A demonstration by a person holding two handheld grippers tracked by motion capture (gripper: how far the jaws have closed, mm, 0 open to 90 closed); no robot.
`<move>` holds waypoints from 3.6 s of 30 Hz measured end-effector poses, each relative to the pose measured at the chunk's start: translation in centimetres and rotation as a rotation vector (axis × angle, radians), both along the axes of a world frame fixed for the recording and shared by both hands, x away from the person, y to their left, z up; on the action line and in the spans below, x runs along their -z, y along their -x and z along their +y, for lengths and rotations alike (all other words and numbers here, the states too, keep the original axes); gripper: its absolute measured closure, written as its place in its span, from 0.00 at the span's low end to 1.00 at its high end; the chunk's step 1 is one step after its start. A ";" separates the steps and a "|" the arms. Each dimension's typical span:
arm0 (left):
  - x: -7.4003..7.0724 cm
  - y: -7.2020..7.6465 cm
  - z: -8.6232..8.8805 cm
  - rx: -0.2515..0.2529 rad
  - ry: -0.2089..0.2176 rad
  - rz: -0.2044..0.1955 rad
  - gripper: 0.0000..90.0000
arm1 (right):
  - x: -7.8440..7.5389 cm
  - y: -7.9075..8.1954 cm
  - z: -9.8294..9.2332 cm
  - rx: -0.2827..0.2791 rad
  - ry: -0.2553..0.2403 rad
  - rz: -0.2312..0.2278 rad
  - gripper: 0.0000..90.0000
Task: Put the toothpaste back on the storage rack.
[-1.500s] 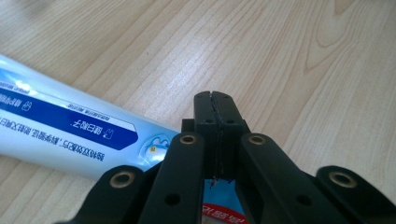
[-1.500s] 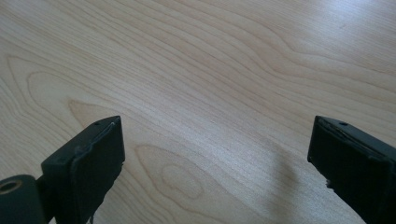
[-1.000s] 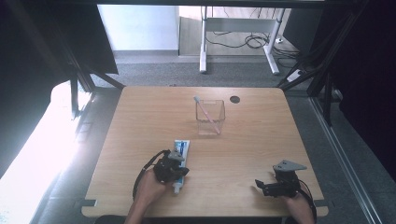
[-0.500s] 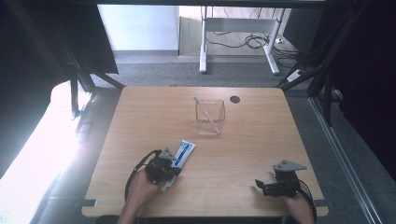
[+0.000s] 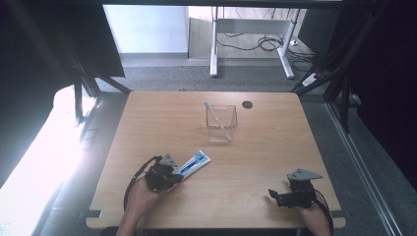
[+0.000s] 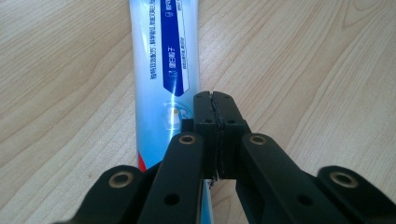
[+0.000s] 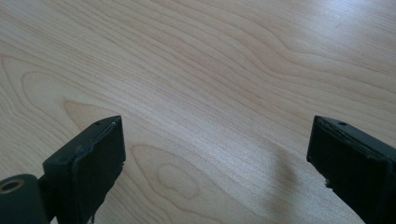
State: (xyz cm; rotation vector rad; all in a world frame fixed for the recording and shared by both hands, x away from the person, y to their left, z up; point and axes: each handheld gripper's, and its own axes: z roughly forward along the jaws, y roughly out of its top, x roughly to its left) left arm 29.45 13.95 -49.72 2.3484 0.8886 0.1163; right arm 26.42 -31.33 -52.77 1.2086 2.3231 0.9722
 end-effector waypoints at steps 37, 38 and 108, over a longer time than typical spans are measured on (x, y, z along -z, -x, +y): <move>-0.5 -4.5 -3.3 -0.010 -0.241 0.104 0.54 | 0.2 -0.1 -0.2 -0.008 -0.003 0.018 0.05; -0.4 -4.6 -3.4 -0.008 -0.242 0.108 0.54 | 0.2 -0.1 -0.2 -0.008 -0.003 0.018 0.05; -6.6 -4.4 -1.5 -0.007 0.070 -0.063 0.82 | 0.3 -0.2 -0.3 -0.012 -0.006 0.019 0.05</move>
